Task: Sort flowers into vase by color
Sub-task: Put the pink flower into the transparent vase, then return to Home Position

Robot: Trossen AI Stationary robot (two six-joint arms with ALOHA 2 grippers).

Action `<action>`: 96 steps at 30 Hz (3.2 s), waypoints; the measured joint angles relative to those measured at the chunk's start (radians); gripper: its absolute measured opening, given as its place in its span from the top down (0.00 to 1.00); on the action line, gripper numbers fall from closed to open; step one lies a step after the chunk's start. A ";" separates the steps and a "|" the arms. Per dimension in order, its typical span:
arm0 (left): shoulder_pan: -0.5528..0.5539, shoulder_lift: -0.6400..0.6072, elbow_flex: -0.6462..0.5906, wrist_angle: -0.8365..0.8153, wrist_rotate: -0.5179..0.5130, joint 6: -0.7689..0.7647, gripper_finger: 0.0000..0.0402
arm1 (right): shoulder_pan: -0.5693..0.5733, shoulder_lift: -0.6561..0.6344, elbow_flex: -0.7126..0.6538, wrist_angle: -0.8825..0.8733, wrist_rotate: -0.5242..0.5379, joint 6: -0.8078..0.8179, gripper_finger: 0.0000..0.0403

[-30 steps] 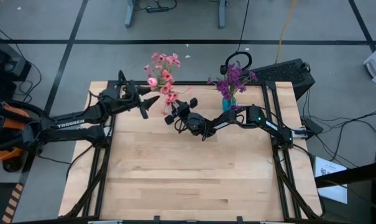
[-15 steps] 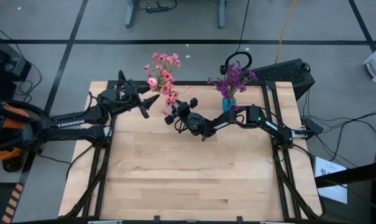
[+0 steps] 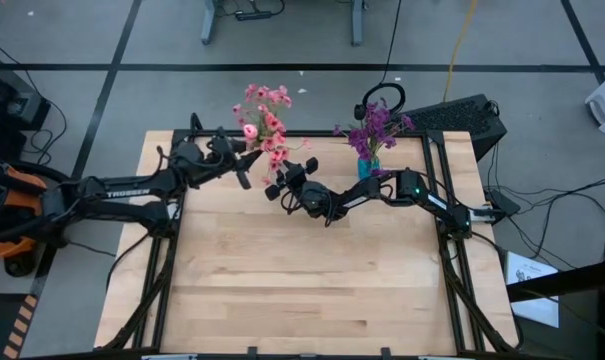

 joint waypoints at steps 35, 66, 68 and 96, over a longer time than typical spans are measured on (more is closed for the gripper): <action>0.001 0.058 0.000 -0.111 0.009 -0.002 0.70 | 0.000 0.000 0.000 0.000 0.000 0.024 0.76; -0.013 -0.526 -0.068 -0.663 0.079 -0.105 0.36 | 0.070 -0.014 -0.001 -0.058 0.131 -0.012 0.29; -0.014 -0.532 -0.092 -0.651 0.131 -0.126 0.36 | 0.089 -0.039 -0.001 -0.105 0.170 -0.007 0.27; -0.383 -0.530 -0.142 -0.550 0.019 -0.052 0.87 | 0.335 -0.760 -0.360 -0.942 -0.323 -0.003 0.80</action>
